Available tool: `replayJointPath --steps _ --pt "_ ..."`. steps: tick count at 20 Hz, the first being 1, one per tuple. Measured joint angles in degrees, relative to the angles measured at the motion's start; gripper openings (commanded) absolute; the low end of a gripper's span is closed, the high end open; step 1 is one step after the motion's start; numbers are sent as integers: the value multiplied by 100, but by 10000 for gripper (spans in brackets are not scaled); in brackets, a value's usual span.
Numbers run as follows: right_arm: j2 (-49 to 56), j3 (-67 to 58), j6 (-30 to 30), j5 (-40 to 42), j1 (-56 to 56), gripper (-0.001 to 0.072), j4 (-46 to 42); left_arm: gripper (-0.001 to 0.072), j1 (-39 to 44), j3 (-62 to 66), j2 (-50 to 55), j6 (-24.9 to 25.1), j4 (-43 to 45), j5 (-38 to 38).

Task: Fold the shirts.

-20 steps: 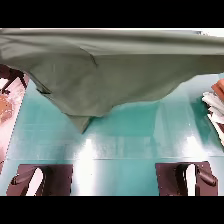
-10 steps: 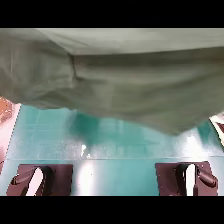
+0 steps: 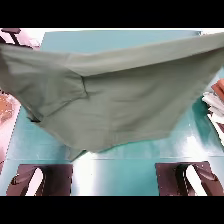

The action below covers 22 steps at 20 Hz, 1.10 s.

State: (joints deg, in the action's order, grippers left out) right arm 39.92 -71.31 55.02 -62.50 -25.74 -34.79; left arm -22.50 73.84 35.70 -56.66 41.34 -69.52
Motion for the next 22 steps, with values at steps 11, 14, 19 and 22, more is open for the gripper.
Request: replayJointPath --steps 11,14,19,22 --pt "2697 -13 428 15 1032 23 -1021 31 2 -2398 1325 2247 -2050 1561" --pt "3110 -15 437 566 1224 23 -1051 31 87 -2457 1996 2896 -2636 1751" --pt "3705 -15 439 1620 1464 23 -1078 32 861 -2275 2905 3689 -3040 2590" --pt "4030 -15 442 2013 1502 24 -1075 32 1226 -2050 3289 3884 -3180 3539"
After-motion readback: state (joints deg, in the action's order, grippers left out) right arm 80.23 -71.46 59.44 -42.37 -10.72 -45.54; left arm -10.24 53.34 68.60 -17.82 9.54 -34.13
